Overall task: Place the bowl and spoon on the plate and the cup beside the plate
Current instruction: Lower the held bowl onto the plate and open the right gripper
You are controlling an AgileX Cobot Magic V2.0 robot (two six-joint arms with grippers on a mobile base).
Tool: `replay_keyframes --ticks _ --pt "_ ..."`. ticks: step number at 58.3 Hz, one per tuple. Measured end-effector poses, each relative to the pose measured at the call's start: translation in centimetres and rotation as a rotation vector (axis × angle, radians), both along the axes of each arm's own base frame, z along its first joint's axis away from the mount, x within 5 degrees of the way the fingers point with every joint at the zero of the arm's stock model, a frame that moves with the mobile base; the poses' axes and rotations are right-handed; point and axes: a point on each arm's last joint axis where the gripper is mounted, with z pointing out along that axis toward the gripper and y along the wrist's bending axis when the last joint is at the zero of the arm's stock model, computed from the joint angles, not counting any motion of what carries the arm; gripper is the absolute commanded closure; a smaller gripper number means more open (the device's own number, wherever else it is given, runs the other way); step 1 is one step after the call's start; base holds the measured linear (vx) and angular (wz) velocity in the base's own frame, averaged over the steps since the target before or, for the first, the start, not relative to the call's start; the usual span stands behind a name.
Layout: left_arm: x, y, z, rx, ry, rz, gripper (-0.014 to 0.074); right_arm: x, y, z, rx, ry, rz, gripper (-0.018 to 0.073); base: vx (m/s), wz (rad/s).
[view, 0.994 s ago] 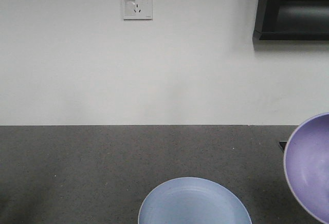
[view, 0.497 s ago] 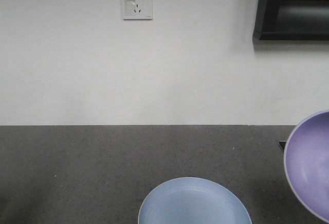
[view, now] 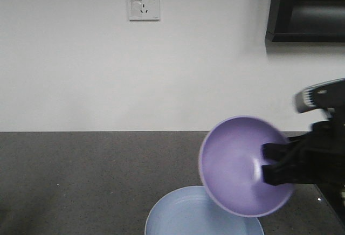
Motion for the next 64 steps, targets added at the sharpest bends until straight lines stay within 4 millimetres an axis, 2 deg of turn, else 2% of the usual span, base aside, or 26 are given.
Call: replay_keyframes --ticks 7,9,16,25,31,43,50,55,64 --pt "0.0 0.0 0.0 0.000 0.000 0.000 0.0602 4.9 2.2 -3.2 0.001 0.172 0.024 0.0568 0.00 0.00" --pt "0.0 0.0 0.0 0.000 -0.001 0.000 0.0602 5.6 2.5 -3.6 0.003 0.203 0.024 0.0568 0.00 0.00" --pt "0.0 0.0 0.0 0.000 -0.003 0.000 0.0602 8.8 3.7 -7.6 -0.036 0.432 0.058 0.0565 0.00 0.00" --pt "0.0 0.0 0.0 0.000 -0.004 0.000 0.0602 10.9 4.6 -11.7 -0.071 0.646 0.084 0.0560 0.00 0.00" --pt "0.0 0.0 0.0 0.000 -0.004 0.000 0.0602 11.9 5.0 -13.5 -0.061 0.719 0.062 0.0552 0.00 0.00" --pt "0.0 0.0 0.0 0.000 -0.004 0.000 0.0602 12.2 5.0 -13.5 -0.055 0.717 0.037 0.0505 0.00 0.00" --pt "0.0 0.0 0.0 0.000 -0.004 0.000 0.0602 12.3 4.9 -13.6 -0.060 0.714 0.027 0.0446 0.00 0.00" --pt "0.0 0.0 0.0 0.000 -0.004 0.000 0.0601 12.3 4.9 -13.6 -0.055 0.721 0.009 0.0381 0.00 0.00" --pt "0.0 0.0 0.0 0.000 -0.004 0.000 0.0598 12.4 4.7 -13.7 -0.079 0.713 -0.003 0.0210 0.00 0.00"
